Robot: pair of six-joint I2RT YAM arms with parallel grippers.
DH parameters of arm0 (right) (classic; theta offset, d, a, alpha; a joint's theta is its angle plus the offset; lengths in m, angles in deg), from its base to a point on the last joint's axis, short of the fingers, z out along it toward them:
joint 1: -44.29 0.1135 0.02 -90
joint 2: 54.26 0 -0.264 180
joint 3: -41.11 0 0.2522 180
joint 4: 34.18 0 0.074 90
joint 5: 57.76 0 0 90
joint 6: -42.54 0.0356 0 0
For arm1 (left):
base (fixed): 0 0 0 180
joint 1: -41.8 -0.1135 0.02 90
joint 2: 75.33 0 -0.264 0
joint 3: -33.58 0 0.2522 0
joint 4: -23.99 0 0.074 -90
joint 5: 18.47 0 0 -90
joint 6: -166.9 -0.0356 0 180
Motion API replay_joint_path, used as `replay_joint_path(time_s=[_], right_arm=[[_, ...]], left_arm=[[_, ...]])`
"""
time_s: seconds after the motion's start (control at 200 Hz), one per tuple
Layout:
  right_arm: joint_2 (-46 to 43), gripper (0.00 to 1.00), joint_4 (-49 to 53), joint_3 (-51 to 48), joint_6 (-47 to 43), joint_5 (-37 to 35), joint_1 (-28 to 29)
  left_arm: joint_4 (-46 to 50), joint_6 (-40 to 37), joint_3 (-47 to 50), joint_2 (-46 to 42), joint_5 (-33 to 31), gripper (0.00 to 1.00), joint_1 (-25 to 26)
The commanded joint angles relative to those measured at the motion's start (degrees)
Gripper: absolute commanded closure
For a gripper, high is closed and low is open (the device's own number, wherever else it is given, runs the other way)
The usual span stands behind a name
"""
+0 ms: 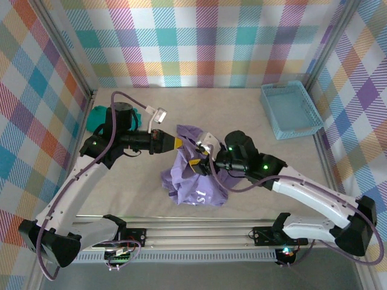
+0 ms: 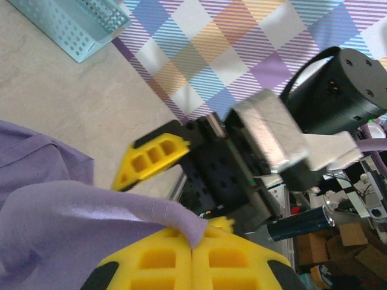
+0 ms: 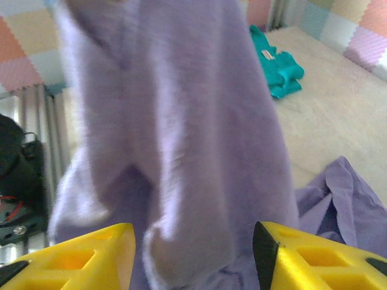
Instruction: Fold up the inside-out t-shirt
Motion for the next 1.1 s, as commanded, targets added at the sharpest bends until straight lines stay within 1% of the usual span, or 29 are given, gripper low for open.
replay_joint_path(time_s=[0.0,0.03,0.07,0.1,0.135,0.155,0.205,0.235,0.275,0.315,0.355,0.415,0.49,0.535,0.6,0.655,0.72,0.82,0.955,1.03,1.095], right_arm=[[2.66,0.63,0.16,2.60,-0.40,-1.93,0.01],[2.89,0.76,0.54,2.79,-0.04,-0.66,-0.27],[2.55,0.89,0.80,2.71,0.58,2.50,-1.05],[1.78,0.95,0.73,2.39,1.69,5.69,-1.90],[0.74,1.00,-0.33,1.61,3.75,10.41,-3.10],[0.16,1.00,-1.35,1.02,4.84,12.90,-3.82],[-0.74,1.00,-5.37,-0.67,8.65,18.78,-5.26],[-0.72,1.00,-8.33,-1.65,11.32,21.66,-5.81],[0.01,1.00,-12.68,-2.70,15.13,24.17,-6.08],[1.26,1.00,-17.30,-3.49,19.33,25.97,-6.06],[2.88,1.00,-22.33,-4.15,24.09,26.59,-6.05],[5.15,1.00,-29.89,-5.72,30.92,25.79,-5.97],[7.26,1.00,-35.72,-7.19,36.65,21.88,-5.90],[8.16,1.00,-36.97,-7.36,38.15,19.82,-5.80],[8.98,1.00,-37.03,-7.36,38.60,16.62,-5.31],[9.57,1.00,-36.67,-7.19,38.43,14.84,-5.02],[9.97,1.00,-36.28,-7.01,38.38,13.66,-4.92],[10.26,1.00,-36.52,-6.88,38.62,12.86,-4.92],[10.42,1.00,-36.15,-6.57,38.43,12.63,-4.88],[10.40,1.00,-35.80,-6.48,38.24,12.66,-4.89],[10.07,1.00,-35.35,-6.68,38.08,12.61,-4.88]], left_arm=[[1.95,-2.20,-2.39,-0.79,0.56,1.00,-0.21],[2.93,-3.01,-2.61,-0.77,-0.30,1.00,-0.26],[4.54,-4.15,-3.27,-0.77,-3.00,1.00,-0.29],[5.88,-4.84,-3.66,-0.78,-6.51,1.00,-0.26],[7.57,-5.10,-4.10,-0.77,-12.99,1.00,-0.26],[8.51,-4.99,-4.35,-0.78,-16.99,1.00,-0.26],[10.01,-3.91,-4.54,-0.55,-29.68,1.00,-0.26],[10.53,-3.27,-4.45,-0.21,-35.37,1.00,-0.26],[11.05,-2.95,-4.39,0.46,-39.96,1.00,-0.26],[11.82,-2.68,-4.45,1.34,-42.25,0.99,-0.27],[13.00,-2.07,-4.89,2.37,-43.75,0.96,-0.33],[14.83,-1.22,-5.40,3.47,-45.97,0.87,-0.31],[17.04,-0.48,-5.09,3.57,-49.20,0.76,-0.18],[17.83,0.14,-4.42,2.56,-50.51,0.68,-0.18],[18.03,1.74,-2.77,0.17,-50.77,0.61,-0.20],[17.73,3.29,-0.99,-2.16,-49.16,0.54,-0.14],[17.70,5.10,0.95,-4.08,-46.63,0.48,0.44],[17.39,7.80,3.74,-5.33,-45.44,0.43,2.69],[14.04,9.18,5.98,-4.11,-45.51,0.43,6.84],[11.96,8.34,5.42,-2.24,-46.52,0.43,8.56],[11.55,7.28,4.13,0.17,-49.70,0.44,9.93]])
